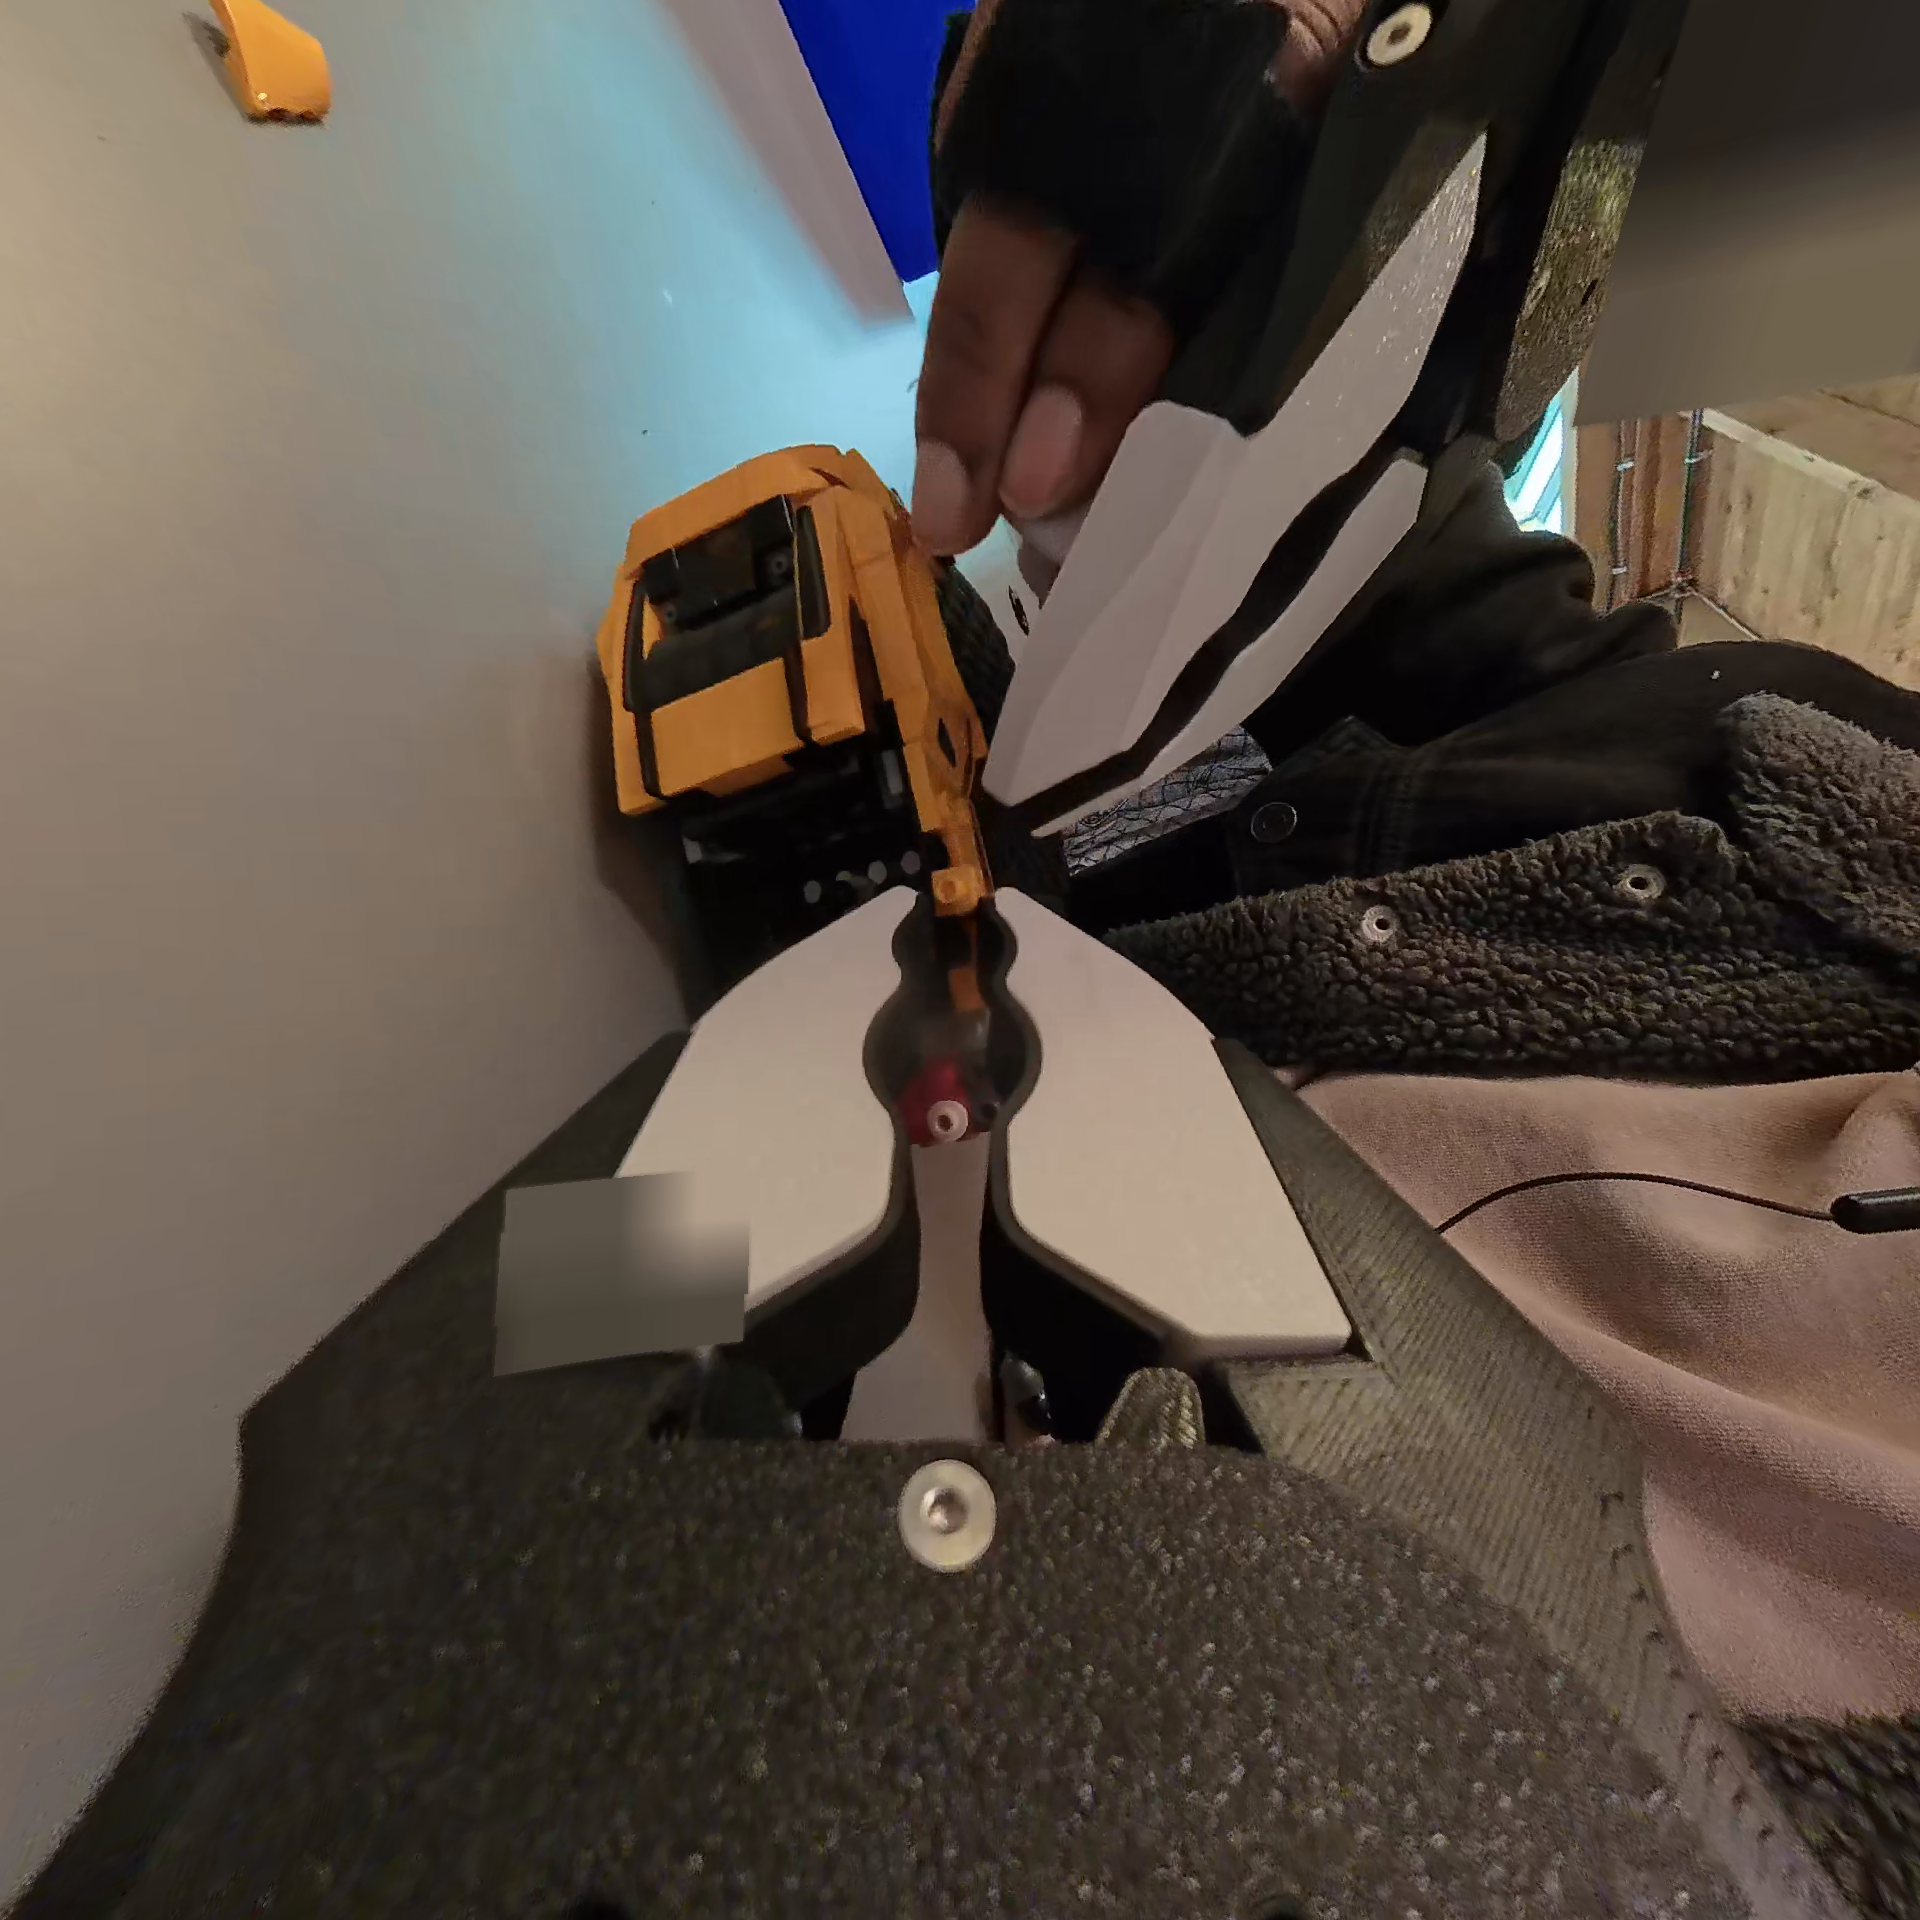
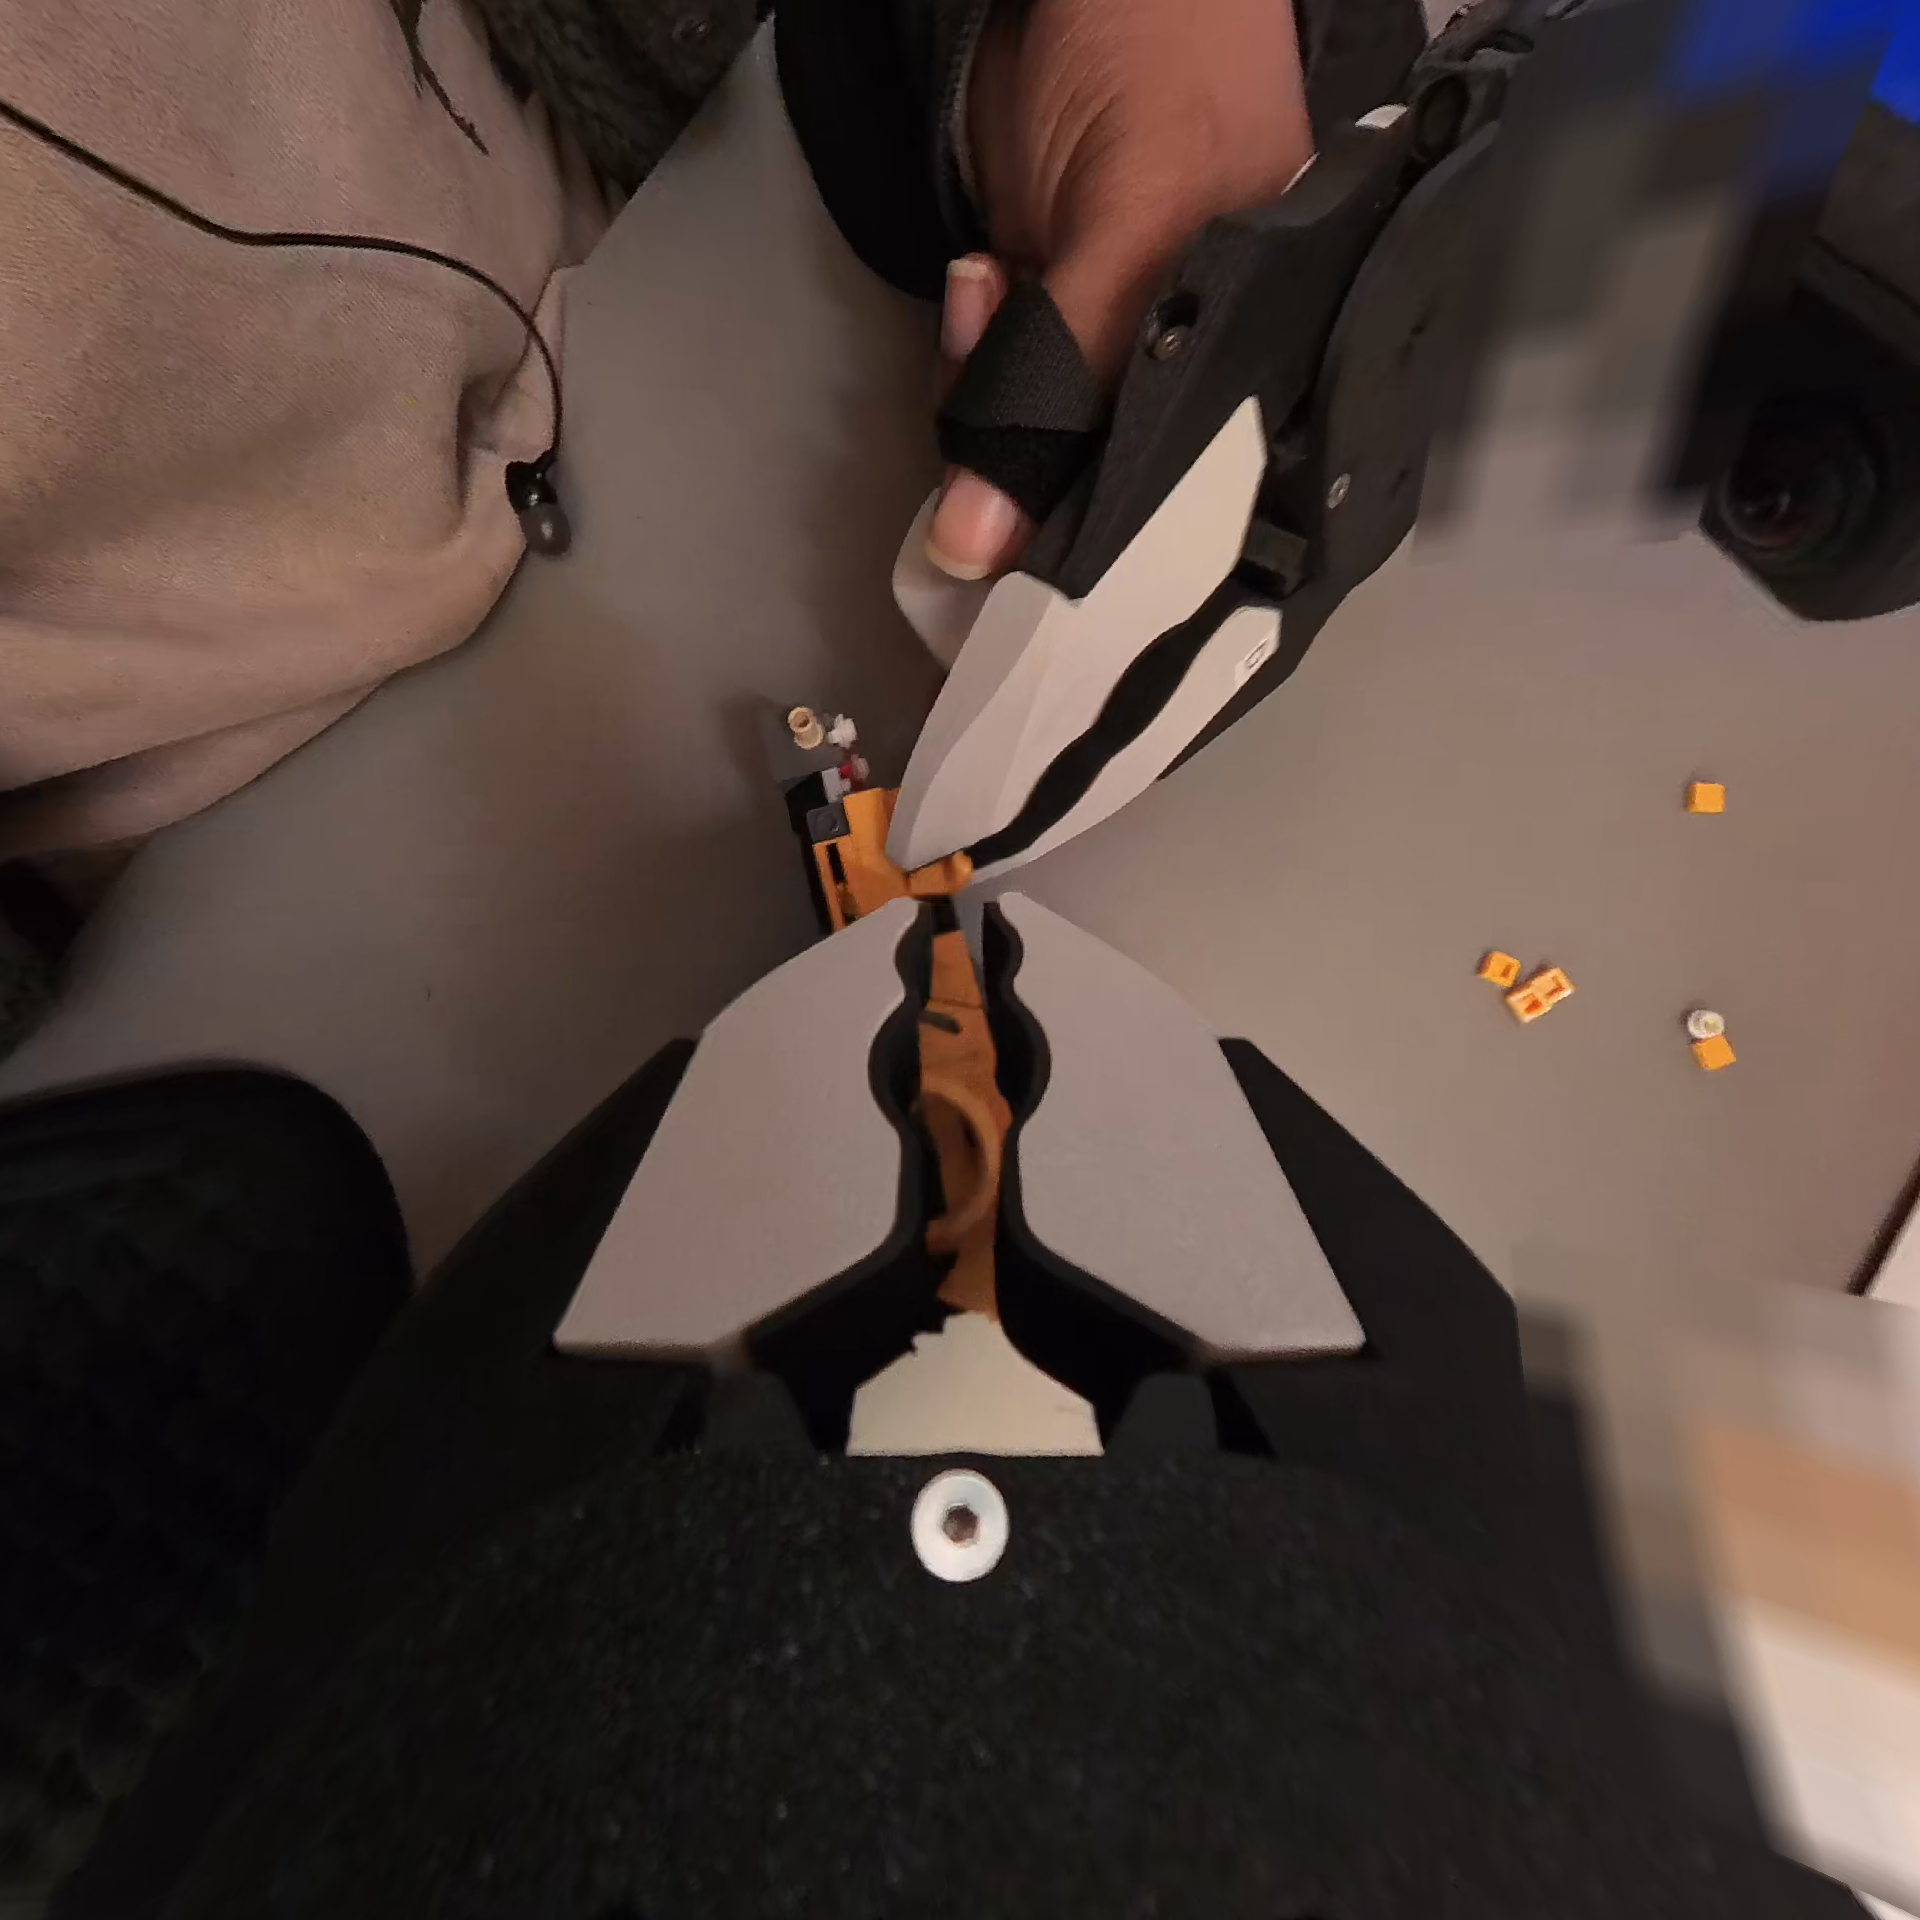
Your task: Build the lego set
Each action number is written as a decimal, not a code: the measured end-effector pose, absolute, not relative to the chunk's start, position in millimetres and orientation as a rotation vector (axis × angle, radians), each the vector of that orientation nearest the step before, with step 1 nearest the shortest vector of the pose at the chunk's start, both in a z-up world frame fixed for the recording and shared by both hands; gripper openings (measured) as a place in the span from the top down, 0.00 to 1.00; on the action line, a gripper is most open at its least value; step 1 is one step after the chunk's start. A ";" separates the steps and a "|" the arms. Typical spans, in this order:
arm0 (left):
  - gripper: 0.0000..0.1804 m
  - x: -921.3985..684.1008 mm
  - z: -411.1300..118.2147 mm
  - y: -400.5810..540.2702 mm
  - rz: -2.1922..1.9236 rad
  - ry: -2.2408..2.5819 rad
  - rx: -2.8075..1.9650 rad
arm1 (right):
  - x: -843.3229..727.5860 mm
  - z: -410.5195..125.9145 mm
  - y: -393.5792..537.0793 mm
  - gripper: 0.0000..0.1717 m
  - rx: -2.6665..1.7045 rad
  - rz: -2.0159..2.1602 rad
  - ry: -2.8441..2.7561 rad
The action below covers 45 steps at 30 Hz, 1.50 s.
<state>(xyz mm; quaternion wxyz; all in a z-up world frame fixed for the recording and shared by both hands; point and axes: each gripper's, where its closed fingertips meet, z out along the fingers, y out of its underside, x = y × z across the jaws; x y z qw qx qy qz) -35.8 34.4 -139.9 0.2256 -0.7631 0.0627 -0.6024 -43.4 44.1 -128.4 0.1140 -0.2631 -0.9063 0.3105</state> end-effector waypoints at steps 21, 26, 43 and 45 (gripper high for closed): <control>0.95 -29.8 -141.1 37.8 -1.497 0.067 -2.194 | -30.2 -157.1 69.1 0.73 -0.822 0.706 -2.643; 0.95 -28.0 -141.7 38.4 -1.408 0.056 -2.216 | -28.5 -157.1 69.1 0.73 -0.831 0.715 -2.605; 0.95 -23.8 -141.9 35.5 -1.358 0.147 -2.231 | -27.0 -157.5 67.4 0.73 -0.788 0.724 -2.582; 0.95 -23.7 -141.1 35.7 -1.350 0.174 -2.221 | -26.7 -157.5 67.5 0.73 -0.795 0.720 -2.583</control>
